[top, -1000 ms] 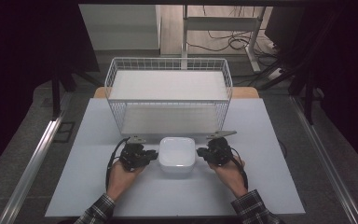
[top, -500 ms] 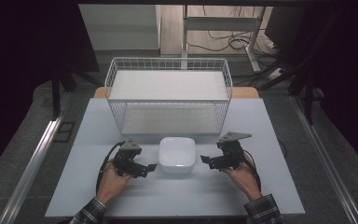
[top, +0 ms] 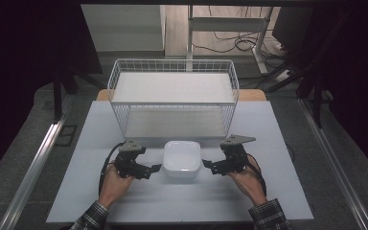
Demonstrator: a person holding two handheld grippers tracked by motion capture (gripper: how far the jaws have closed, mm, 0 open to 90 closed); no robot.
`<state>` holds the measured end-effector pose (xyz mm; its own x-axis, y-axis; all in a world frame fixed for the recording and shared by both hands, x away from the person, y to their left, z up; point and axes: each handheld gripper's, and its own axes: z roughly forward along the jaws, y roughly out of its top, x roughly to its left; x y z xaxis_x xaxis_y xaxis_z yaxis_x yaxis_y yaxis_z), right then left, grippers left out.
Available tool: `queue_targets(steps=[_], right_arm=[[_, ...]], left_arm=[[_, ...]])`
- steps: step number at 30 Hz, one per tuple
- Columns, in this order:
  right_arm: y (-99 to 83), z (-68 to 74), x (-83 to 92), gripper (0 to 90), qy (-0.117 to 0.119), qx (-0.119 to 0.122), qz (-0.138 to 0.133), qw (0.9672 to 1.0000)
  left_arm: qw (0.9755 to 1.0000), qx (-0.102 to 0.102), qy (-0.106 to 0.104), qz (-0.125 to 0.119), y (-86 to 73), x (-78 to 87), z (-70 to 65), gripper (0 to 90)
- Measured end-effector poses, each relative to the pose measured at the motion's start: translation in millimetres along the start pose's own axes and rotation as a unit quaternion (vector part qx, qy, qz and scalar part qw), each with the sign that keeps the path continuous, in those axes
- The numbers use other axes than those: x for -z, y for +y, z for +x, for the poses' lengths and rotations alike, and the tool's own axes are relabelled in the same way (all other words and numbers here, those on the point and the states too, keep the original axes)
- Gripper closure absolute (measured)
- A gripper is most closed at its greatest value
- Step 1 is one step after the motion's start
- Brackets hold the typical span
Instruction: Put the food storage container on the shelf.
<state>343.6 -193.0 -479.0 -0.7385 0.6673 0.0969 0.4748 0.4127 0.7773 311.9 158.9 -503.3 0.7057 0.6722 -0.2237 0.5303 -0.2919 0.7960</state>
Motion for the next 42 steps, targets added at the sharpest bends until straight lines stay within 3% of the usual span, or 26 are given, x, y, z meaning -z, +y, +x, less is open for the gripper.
queue_targets(steps=[4, 6, 9, 17, 19, 22, 23, 24, 25, 27, 28, 29, 32, 33, 34, 36, 40, 42], right_arm=[[5.1, 4.5, -5.0, 3.3, 0.008, -0.001, -0.004, 1.0000], [8.7, 7.9, -9.7, 2.4, -0.010, 0.002, 0.003, 0.9999], [11.8, 9.9, -14.2, 1.2, -0.013, -0.001, 0.006, 0.9999], [20.0, 15.1, -27.2, 7.4, 0.003, -0.020, 0.018, 0.9996], [19.3, 14.9, -31.2, 9.7, 0.002, -0.024, 0.025, 0.9994], [17.8, 13.4, -35.1, 11.4, 0.010, -0.032, 0.035, 0.9988], [16.9, 11.6, -36.6, 15.0, 0.027, -0.046, 0.038, 0.9978], [16.9, 11.6, -36.6, 15.0, 0.027, -0.046, 0.038, 0.9978], [16.4, 9.7, -37.7, 18.6, 0.050, -0.062, 0.045, 0.9958], [15.3, 8.1, -38.4, 26.0, 0.077, -0.078, 0.049, 0.9928], [15.3, 8.1, -38.4, 26.0, 0.077, -0.078, 0.049, 0.9928], [15.1, 10.6, -37.1, 24.5, 0.081, -0.088, 0.061, 0.9910], [15.8, 12.9, -32.9, 29.5, 0.074, -0.087, 0.066, 0.9912], [15.0, 13.8, -27.8, 37.9, 0.070, -0.095, 0.065, 0.9909], [13.8, 13.6, -25.2, 42.5, 0.071, -0.104, 0.064, 0.9900], [11.7, 14.3, -21.1, 49.4, 0.077, -0.118, 0.063, 0.9879], [11.7, 19.2, -12.4, 60.6, 0.070, -0.127, 0.060, 0.9876], [10.5, 19.6, -9.6, 64.3, 0.070, -0.143, 0.056, 0.9857]], left_arm=[[0.9999, 0.004, -0.011, 0.002, 9.9, -3.1, -3.6, 3.9], [0.9998, -0.004, -0.018, 0.011, 15.6, -9.2, -5.8, 3.4], [0.9996, -0.001, -0.021, 0.017, 19.9, -16.1, -7.6, 4.4], [0.9996, 0.005, -0.021, 0.021, 25.8, -30.7, -7.0, 8.0], [0.9989, 0.023, -0.031, 0.026, 24.4, -39.8, -3.9, 8.1], [0.9980, 0.031, -0.045, 0.031, 21.7, -44.9, -2.3, 7.1], [0.9966, 0.045, -0.061, 0.031, 20.1, -47.4, -0.6, 7.1], [0.9966, 0.045, -0.061, 0.031, 20.1, -47.4, -0.6, 7.6], [0.9949, 0.050, -0.082, 0.031, 19.1, -47.2, 0.4, 10.8], [0.9945, 0.053, -0.085, 0.032, 18.8, -46.8, 0.1, 16.7], [0.9937, 0.056, -0.091, 0.034, 18.5, -45.9, 0.0, 16.7], [0.9923, 0.064, -0.099, 0.040, 18.1, -42.7, 0.7, 22.8], [0.9913, 0.072, -0.103, 0.040, 16.7, -36.9, 1.6, 29.9], [0.9913, 0.076, -0.102, 0.033, 14.1, -28.9, 2.8, 41.1], [0.9909, 0.080, -0.103, 0.034, 13.3, -26.1, 3.0, 46.3], [0.9904, 0.084, -0.105, 0.033, 12.2, -23.8, 3.2, 51.8], [0.9888, 0.100, -0.108, 0.028, 8.4, -15.7, 2.1, 61.8], [0.9888, 0.109, -0.099, 0.025, 7.3, -11.6, -2.9, 64.1]])
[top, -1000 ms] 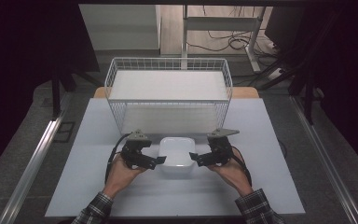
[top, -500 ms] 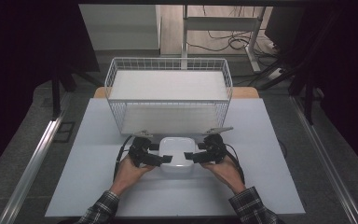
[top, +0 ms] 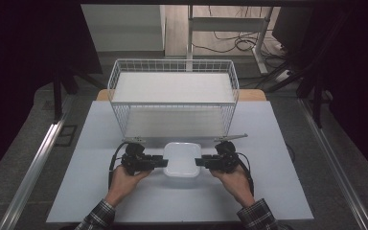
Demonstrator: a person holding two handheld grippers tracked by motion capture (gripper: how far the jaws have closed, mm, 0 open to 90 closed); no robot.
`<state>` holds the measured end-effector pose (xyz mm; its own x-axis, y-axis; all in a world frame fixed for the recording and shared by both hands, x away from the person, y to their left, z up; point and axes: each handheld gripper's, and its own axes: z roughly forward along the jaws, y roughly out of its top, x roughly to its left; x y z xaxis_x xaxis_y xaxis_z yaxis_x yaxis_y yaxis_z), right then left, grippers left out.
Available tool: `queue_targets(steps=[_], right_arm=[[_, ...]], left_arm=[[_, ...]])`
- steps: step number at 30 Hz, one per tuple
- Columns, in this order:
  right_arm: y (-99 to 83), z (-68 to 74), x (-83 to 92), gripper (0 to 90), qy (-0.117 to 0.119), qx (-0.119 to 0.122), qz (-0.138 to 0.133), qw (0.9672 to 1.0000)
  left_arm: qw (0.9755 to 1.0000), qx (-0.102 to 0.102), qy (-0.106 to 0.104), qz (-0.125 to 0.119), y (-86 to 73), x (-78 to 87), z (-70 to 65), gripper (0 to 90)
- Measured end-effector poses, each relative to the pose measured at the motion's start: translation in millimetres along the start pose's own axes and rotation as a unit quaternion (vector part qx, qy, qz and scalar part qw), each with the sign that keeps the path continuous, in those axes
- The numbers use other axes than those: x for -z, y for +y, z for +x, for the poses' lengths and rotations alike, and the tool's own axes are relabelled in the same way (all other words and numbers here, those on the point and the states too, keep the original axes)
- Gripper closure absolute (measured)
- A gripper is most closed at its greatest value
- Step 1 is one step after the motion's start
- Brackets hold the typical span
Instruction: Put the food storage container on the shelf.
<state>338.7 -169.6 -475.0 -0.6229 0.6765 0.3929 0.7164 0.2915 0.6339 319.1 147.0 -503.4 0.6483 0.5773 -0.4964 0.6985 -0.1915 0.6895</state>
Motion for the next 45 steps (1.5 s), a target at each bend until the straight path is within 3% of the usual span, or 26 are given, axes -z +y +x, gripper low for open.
queue_targets(steps=[3, 5, 8, 9, 15, 26, 36, 45], right_arm=[[-2.7, 2.6, 2.7, 68.0, -0.006, -0.011, -0.014, 0.9998], [-4.6, 5.1, 5.1, 71.8, -0.012, -0.009, -0.026, 0.9995], [-6.3, 6.9, 7.4, 77.4, -0.017, -0.008, -0.041, 0.9990], [-6.7, 7.4, 7.1, 77.4, -0.021, -0.002, -0.042, 0.9989], [-7.5, 8.0, 5.4, 77.5, -0.026, 0.004, -0.053, 0.9983], [2.4, 16.1, 15.8, 77.9, -0.022, 0.031, -0.086, 0.9956], [19.9, 25.8, 27.1, 78.2, -0.020, 0.051, -0.106, 0.9929], [44.5, 34.3, 38.1, 78.2, -0.017, 0.065, -0.126, 0.9897]], left_arm=[[0.9999, 0.006, 0.001, -0.010, -1.4, 1.8, -1.3, 69.1], [0.9993, 0.020, -0.012, -0.029, -4.1, 5.7, 2.1, 74.3], [0.9989, 0.023, -0.012, -0.040, -5.4, 7.3, 3.4, 80.4], [0.9990, 0.014, -0.001, -0.042, -5.0, 7.3, 1.2, 80.5], [0.9988, 0.007, 0.020, -0.044, -3.5, 7.6, -3.3, 80.6], [0.9975, -0.007, 0.037, -0.059, 6.5, 19.1, -13.3, 80.5], [0.9957, -0.019, 0.050, -0.076, 21.1, 33.1, -21.5, 80.4], [0.9934, -0.037, 0.065, -0.087, 43.8, 50.0, -29.4, 80.4]])
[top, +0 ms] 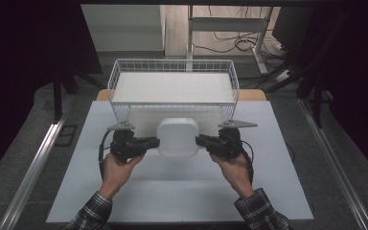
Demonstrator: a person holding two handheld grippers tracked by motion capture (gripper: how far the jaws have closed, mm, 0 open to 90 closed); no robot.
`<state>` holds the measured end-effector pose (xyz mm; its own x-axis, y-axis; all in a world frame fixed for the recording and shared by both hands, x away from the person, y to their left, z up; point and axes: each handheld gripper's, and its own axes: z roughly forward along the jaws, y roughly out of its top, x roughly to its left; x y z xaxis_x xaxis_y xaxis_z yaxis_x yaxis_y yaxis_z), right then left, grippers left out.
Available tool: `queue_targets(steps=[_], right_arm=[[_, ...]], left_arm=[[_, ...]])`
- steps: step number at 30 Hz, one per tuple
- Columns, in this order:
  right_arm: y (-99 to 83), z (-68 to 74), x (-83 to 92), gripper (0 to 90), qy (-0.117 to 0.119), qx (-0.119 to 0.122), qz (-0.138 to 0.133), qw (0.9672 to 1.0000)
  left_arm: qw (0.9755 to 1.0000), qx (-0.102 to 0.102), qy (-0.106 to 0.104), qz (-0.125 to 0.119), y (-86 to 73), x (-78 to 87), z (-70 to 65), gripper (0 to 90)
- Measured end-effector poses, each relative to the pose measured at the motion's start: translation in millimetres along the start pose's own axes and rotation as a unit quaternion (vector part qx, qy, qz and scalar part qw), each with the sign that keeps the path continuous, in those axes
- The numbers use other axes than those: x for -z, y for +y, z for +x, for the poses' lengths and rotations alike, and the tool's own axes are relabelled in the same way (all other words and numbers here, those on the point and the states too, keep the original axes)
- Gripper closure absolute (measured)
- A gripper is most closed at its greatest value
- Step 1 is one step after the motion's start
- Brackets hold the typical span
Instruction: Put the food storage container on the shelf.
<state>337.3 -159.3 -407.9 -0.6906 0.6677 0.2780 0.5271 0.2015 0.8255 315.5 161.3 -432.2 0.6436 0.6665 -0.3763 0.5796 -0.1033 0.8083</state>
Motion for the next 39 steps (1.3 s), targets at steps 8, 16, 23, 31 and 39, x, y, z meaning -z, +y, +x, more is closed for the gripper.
queue_targets(steps=[8, 16, 23, 31, 39], right_arm=[[25.0, 4.6, 7.0, 78.2, 0.006, 0.009, -0.017, 0.9998], [55.4, 12.0, 15.4, 78.2, 0.005, 0.024, -0.032, 0.9992], [81.2, 15.2, 19.7, 78.2, 0.004, 0.032, -0.043, 0.9986], [117.8, 14.9, 18.7, 78.1, -0.003, 0.034, -0.054, 0.9980], [138.1, 5.9, 8.0, 77.9, -0.016, 0.026, -0.050, 0.9983]], left_arm=[[0.9997, -0.018, 0.007, -0.015, 29.5, 16.5, -6.7, 80.4], [0.9991, -0.028, 0.012, -0.031, 56.7, 31.0, -12.1, 80.4], [0.9985, -0.033, 0.015, -0.042, 80.7, 40.9, -12.2, 80.2], [0.9980, -0.031, 0.020, -0.052, 113.8, 47.6, -5.7, 80.1], [0.9984, -0.018, 0.026, -0.046, 131.5, 37.9, 7.8, 79.8]])
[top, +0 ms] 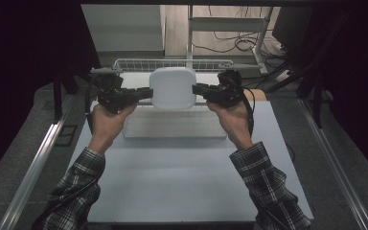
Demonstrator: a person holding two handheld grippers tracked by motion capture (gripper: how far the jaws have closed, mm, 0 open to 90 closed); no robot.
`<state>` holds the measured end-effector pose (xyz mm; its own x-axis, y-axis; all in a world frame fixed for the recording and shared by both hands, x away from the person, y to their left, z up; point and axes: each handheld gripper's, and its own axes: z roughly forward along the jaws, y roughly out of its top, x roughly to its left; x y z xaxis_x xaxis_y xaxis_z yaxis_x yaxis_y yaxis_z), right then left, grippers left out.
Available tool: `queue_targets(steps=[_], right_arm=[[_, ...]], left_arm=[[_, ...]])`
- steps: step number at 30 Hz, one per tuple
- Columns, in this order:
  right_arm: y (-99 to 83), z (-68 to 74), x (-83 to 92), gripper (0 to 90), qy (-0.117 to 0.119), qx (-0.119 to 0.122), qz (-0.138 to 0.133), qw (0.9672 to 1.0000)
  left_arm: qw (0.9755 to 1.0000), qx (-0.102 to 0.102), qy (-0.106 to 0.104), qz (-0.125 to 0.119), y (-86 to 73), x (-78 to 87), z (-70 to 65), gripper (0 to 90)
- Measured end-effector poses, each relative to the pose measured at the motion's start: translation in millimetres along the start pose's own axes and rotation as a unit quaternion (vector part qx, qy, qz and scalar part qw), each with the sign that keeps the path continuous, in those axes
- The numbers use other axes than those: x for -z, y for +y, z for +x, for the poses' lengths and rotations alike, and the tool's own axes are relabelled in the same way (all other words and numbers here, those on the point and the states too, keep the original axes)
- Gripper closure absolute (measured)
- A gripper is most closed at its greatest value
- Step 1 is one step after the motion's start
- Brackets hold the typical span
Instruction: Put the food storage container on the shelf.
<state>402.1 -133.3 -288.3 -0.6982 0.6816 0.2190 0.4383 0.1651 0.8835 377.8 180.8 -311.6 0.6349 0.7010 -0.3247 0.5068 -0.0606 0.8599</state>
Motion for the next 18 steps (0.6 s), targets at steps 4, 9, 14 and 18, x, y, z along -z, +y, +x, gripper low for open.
queue_targets(steps=[4, 9, 14, 18], right_arm=[[3.2, -6.2, -6.1, 77.8, -0.002, -0.011, 0.006, 0.9999], [5.3, -12.7, -13.5, 77.1, -0.005, -0.021, 0.013, 0.9997], [6.5, -15.2, -19.5, 76.0, -0.012, -0.020, 0.024, 0.9994], [6.9, -16.4, -22.5, 74.7, -0.013, -0.023, 0.025, 0.9993]], left_arm=[[1.0000, 0.007, 0.001, 0.003, 3.6, -4.9, 5.0, 79.4], [0.9998, 0.015, 0.003, 0.009, 7.4, -11.7, 11.3, 78.9], [0.9998, 0.012, 0.012, 0.011, 9.4, -14.7, 12.9, 77.9], [0.9998, 0.014, 0.012, 0.008, 11.6, -15.9, 14.1, 75.5]])
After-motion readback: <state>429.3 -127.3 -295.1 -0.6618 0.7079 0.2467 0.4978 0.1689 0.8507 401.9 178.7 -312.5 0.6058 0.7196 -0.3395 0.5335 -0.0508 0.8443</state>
